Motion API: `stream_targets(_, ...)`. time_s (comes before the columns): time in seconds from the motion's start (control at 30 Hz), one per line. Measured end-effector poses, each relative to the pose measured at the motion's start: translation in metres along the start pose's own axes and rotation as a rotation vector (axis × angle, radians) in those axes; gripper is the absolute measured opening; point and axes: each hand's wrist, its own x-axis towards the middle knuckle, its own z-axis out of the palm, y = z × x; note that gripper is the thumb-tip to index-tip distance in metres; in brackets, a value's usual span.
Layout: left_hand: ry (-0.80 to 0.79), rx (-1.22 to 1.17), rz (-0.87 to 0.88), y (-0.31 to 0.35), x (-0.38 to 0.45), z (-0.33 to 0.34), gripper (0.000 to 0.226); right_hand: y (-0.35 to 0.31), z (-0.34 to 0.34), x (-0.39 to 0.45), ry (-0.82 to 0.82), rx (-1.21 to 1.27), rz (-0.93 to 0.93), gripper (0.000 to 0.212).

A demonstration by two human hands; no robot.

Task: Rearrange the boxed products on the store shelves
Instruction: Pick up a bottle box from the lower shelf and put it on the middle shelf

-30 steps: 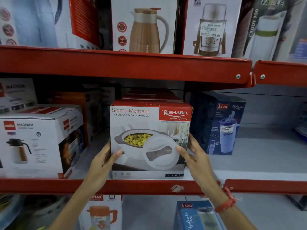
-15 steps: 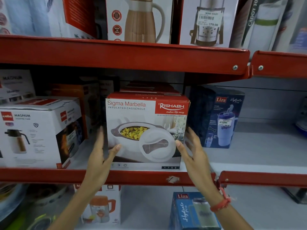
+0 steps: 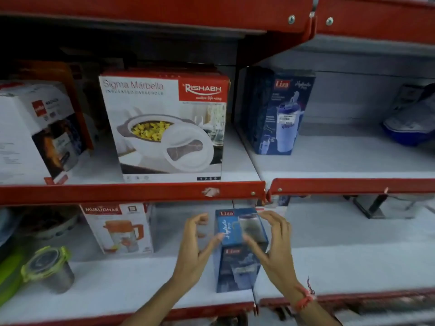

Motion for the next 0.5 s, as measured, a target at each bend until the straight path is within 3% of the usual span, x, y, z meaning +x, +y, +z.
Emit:
stream_targets(0.1, -0.222, -0.008, -0.273, -0.032, -0.015, 0.016, 0.086, 0.041, -0.003, -0.024, -0.244, 0.124, 0.304, 0.095)
stream_targets(0.13, -0.306, -0.011, -0.312, -0.038, -0.016, 0.020, 0.091, 0.046, -0.002, -0.028, -0.334, 0.154, 0.380, 0.090)
stream_targets(0.2, -0.396, 0.026, -0.317, -0.041, -0.018, 0.024, 0.081, 0.051, -0.001, -0.033, -0.421, 0.160, 0.434, 0.061)
stream_targets(0.3, -0.378, 0.086, -0.272, -0.028, -0.020, 0.021, 0.074, 0.041, -0.008, -0.037, -0.352, 0.167, 0.443, 0.049)
stream_targets(0.5, -0.454, -0.043, -0.316, 0.033, -0.027, -0.004, 0.069, -0.001, -0.057, -0.040, -0.313, 0.274, 0.415, 0.052)
